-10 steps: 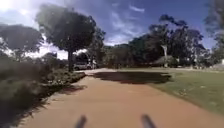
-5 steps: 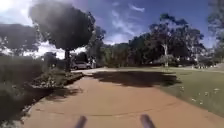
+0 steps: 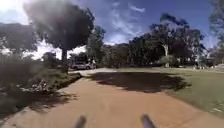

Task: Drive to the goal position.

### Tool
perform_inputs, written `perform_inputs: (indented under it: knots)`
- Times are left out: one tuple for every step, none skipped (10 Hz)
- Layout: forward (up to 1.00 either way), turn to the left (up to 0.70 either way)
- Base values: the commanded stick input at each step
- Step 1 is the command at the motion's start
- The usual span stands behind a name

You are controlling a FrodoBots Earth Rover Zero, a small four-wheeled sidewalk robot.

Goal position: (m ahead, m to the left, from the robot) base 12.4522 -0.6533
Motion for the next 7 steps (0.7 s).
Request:
perform_inputs:
  knots:
    - [1.00, 0.00]
    - [1.00, 0.00]
    - [1.00, 0.00]
    - [1.00, 0.00]
    - [1.00, 0.00]
    - [1.00, 0.00]
    - [1.00, 0.00]
